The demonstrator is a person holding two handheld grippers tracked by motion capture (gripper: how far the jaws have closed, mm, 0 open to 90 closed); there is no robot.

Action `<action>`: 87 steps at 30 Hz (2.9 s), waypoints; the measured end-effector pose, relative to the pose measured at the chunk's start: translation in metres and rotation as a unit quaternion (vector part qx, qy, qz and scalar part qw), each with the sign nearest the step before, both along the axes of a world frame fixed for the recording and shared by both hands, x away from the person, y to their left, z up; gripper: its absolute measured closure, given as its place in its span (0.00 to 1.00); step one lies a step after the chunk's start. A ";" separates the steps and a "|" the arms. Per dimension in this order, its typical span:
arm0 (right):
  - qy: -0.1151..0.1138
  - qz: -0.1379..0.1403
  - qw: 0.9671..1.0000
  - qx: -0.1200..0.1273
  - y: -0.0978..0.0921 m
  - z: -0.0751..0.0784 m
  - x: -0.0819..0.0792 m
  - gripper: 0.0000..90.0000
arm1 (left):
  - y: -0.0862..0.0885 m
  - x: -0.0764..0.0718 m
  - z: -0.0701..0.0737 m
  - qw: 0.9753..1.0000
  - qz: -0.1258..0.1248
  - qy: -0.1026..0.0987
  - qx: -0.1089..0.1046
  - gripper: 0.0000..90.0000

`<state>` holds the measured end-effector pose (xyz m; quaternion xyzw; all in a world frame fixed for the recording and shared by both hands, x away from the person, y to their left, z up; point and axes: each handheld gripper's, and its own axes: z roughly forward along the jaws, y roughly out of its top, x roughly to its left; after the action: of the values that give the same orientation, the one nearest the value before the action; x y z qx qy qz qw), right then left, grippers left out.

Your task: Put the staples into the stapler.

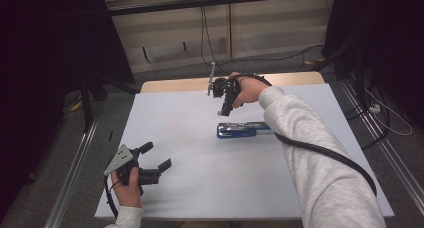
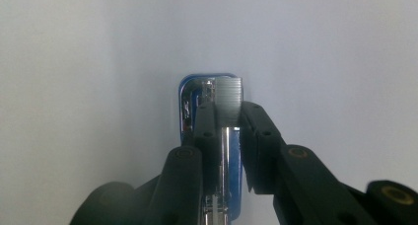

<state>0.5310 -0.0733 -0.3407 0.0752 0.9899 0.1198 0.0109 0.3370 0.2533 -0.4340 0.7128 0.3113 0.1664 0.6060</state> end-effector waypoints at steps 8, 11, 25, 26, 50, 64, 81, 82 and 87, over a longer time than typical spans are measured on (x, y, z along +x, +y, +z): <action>0.002 0.001 1.000 0.001 0.001 -0.002 0.000 0.87 | 0.001 -0.001 0.000 1.000 -0.001 0.001 0.001 0.02; 0.002 0.004 1.000 0.003 0.001 -0.004 0.001 0.87 | 0.001 -0.001 0.000 1.000 -0.001 0.001 0.001 0.02; 0.012 -0.001 1.000 0.007 0.002 -0.015 0.001 0.87 | 0.000 0.000 -0.001 1.000 -0.002 0.002 -0.004 0.02; 0.011 0.000 1.000 0.011 0.001 -0.017 0.002 0.87 | 0.001 0.000 -0.001 1.000 -0.001 0.001 -0.003 0.02; 0.024 -0.001 1.000 0.009 -0.004 -0.039 -0.001 0.87 | 0.000 0.000 -0.001 1.000 -0.002 0.004 0.004 0.02; 0.026 -0.002 1.000 0.011 -0.003 -0.044 -0.001 0.87 | 0.000 0.000 -0.001 1.000 0.001 0.002 0.004 0.02; 0.028 0.001 1.000 0.013 -0.007 -0.051 -0.001 0.87 | -0.001 0.001 -0.001 1.000 -0.001 0.003 0.005 0.02; 0.029 0.000 1.000 0.011 -0.007 -0.051 -0.001 0.87 | -0.001 0.001 -0.001 1.000 -0.001 0.004 0.004 0.02; 0.028 -0.001 1.000 0.010 -0.006 -0.051 -0.001 0.87 | -0.001 0.001 -0.002 1.000 -0.001 0.005 0.003 0.02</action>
<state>0.5303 -0.0795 -0.3914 0.0792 0.9885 0.1276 -0.0178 0.3379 0.2520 -0.4356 0.7156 0.3131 0.1632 0.6027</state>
